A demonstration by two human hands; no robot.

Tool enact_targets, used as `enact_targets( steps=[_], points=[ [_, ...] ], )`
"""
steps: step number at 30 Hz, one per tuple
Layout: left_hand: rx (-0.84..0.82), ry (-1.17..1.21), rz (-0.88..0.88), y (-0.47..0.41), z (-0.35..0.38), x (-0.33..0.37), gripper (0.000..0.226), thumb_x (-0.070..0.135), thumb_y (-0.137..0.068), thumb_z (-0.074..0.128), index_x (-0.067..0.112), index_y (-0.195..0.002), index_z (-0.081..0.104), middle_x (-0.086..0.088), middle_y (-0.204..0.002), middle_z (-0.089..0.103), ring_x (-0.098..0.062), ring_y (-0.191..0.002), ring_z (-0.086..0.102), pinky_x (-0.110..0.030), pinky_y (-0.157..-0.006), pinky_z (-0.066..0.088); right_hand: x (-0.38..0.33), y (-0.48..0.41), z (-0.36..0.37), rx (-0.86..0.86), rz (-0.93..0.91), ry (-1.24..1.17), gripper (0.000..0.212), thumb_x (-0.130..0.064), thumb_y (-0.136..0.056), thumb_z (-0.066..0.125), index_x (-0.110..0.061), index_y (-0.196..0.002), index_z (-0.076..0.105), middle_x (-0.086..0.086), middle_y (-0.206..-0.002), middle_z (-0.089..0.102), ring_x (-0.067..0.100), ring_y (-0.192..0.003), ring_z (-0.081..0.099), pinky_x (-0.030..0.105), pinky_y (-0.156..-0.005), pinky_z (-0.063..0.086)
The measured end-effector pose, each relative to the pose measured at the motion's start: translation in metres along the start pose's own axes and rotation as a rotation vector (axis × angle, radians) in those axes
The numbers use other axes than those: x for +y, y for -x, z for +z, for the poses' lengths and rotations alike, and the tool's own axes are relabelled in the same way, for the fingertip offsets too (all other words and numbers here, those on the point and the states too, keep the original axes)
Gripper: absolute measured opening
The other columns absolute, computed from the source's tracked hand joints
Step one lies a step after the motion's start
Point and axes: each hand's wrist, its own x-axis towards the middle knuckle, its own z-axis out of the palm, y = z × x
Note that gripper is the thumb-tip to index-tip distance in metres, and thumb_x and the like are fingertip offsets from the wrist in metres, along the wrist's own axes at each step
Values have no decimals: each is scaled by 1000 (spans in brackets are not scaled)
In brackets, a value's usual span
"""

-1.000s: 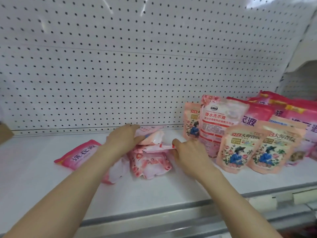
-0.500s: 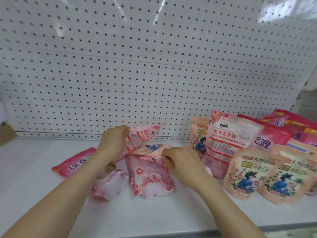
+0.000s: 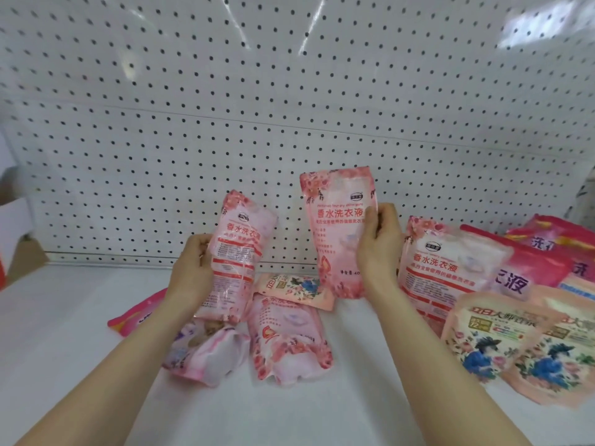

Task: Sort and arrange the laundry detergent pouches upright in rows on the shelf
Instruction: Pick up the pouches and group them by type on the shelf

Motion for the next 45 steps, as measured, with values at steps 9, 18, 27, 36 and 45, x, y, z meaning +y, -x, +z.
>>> enact_targets(
  steps=[9, 18, 27, 36, 45],
  points=[
    [138, -105, 91, 13, 0, 7, 34, 38, -99, 37, 17, -123, 50, 1, -106, 62, -16, -86, 59, -34, -73, 47, 39, 2, 13, -81, 166, 106, 6, -14, -105, 35, -18, -107, 38, -3, -84, 56, 12, -67, 56, 25, -52, 39],
    [205, 68, 193, -2, 3, 18, 17, 37, -95, 52, 22, -97, 61, 4, -89, 64, -15, -84, 61, -30, -70, 45, 29, 2, 11, 16, 120, 68, 6, -14, -105, 36, -15, -110, 41, -4, -84, 53, 10, -66, 54, 20, -52, 37],
    [-42, 371, -212, -45, 15, 8, 22, 15, -94, 57, 20, -116, 59, -1, -107, 68, -24, -100, 65, -43, -86, 53, 23, 29, 15, 40, -442, 432, 70, 11, -87, 54, -10, -150, 33, 20, -155, 27, 30, -148, 21, 45, -118, 28],
    [-2, 266, -146, -36, 2, -2, 26, 16, -99, 47, 22, -123, 55, -2, -118, 65, -23, -105, 63, -43, -90, 51, 33, 54, 47, -923, -330, 917, 40, -30, -84, 61, -19, -123, 57, 4, -115, 64, 29, -106, 63, 33, -75, 49],
    [49, 461, -180, -43, 14, 0, 27, 13, -99, 47, 20, -124, 56, -1, -112, 67, -15, -96, 66, -36, -76, 55, 22, 38, 34, -417, -246, 748, 21, -9, -92, 48, -11, -100, 67, 12, -86, 72, 35, -78, 65, 36, -62, 45]
  ],
)
